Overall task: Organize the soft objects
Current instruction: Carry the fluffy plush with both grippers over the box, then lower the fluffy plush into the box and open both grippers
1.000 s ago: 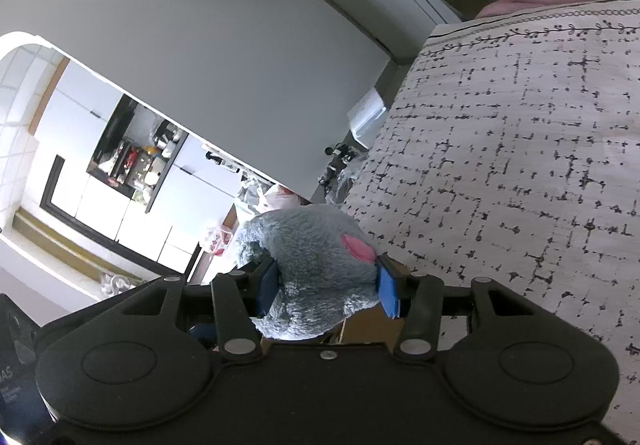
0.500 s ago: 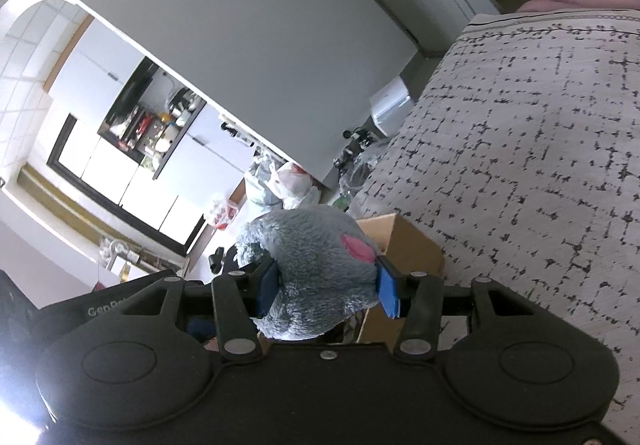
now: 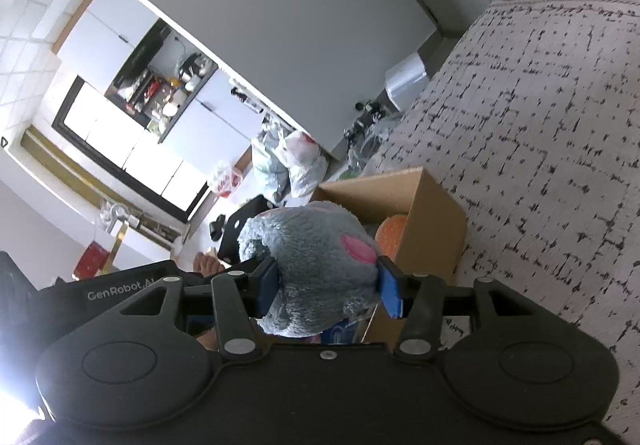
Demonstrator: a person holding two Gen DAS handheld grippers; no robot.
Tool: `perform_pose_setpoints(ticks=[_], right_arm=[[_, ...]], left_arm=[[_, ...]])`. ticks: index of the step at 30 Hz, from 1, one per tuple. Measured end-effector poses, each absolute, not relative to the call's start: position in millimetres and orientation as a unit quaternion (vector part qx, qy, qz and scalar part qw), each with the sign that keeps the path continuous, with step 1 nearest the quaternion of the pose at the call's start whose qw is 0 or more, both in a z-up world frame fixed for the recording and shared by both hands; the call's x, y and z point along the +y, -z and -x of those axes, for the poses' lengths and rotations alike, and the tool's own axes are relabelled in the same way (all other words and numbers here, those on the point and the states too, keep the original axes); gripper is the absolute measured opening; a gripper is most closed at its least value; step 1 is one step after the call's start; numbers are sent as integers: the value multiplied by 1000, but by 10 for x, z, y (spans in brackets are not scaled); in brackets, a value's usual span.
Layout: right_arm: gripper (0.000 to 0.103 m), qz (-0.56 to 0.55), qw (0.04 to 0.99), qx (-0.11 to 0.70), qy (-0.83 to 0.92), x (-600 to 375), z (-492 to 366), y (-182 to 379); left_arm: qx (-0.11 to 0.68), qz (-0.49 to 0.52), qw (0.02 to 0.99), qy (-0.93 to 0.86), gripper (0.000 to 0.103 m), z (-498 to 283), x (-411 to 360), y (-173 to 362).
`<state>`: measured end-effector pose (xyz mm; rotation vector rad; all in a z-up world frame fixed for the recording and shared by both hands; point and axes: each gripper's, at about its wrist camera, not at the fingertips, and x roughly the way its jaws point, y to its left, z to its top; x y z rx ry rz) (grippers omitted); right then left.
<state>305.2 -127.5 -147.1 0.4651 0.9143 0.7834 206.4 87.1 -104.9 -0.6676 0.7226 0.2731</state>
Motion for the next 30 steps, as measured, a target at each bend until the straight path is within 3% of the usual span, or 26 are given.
perform_pose_setpoints(ticks=[8, 12, 21, 30], right_arm=[[55, -178, 800, 444, -363, -1083, -2960, 1571], [66, -159, 806, 446, -357, -1031, -2948, 1575], [66, -131, 819, 453, -327, -985, -3018, 1655], [66, -143, 838, 432, -301, -1137, -3023, 1566]], left_arm=[[363, 345, 855, -138, 18, -2027, 1097, 1293], [370, 360, 844, -143, 17, -2019, 1211, 1420], [381, 369, 837, -135, 14, -2116, 1330, 1546], [401, 335, 842, -130, 18, -2211, 1250, 1419]])
